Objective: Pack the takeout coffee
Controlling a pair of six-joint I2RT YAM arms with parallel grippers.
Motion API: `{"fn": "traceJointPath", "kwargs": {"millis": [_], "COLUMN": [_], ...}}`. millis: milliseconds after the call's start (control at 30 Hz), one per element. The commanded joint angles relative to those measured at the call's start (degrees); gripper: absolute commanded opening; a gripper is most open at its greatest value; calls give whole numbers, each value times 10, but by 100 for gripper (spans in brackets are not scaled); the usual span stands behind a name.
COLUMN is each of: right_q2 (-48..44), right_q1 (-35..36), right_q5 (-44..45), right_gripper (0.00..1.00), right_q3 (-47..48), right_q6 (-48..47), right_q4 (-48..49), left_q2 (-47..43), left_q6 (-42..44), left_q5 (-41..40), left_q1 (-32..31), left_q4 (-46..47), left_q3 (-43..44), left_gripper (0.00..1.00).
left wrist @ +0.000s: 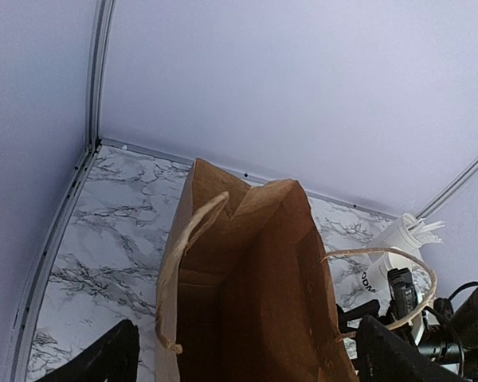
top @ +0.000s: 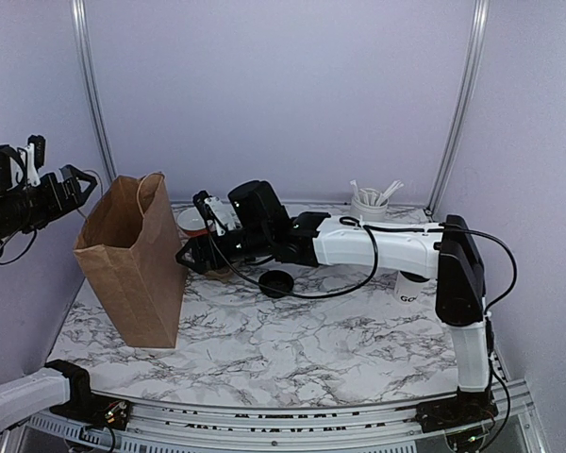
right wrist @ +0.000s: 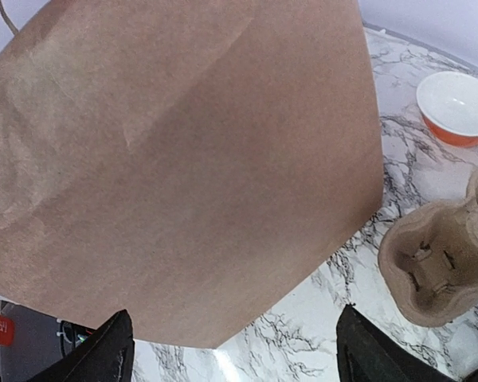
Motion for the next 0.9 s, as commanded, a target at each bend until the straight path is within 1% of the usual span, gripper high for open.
{"fn": "traceJointPath", "kwargs": {"millis": [0,100,267,467,700,867], "right_q2": [5,8,29,75,149,176], "right_q1": [-14,-28,-61,-78,-91,-91], "right_q5": [32,48,54,72,103,103], "right_gripper": [85,84,80,76,69,69], "right_q3": [21,21,29,79,170,189], "right_q6": [-37,-54,-69,-72,-10,15], "right_q4": [-36,-51,-69,-121,-203,-203], "left_q2": [-15,-24,-43,-67,-60,-54], "left_q6": [1,-3,-8,-8,-5,-4], "left_q5": [-24,-26,-66,-111,-98,-87], "left_q1": [3,3,3,3,2,3], "left_q4": [-11,-11,-11,1,10,13], "left_q3": [18,24,37,58,74,77], "left_gripper": [99,99,99,99,99,99]}}
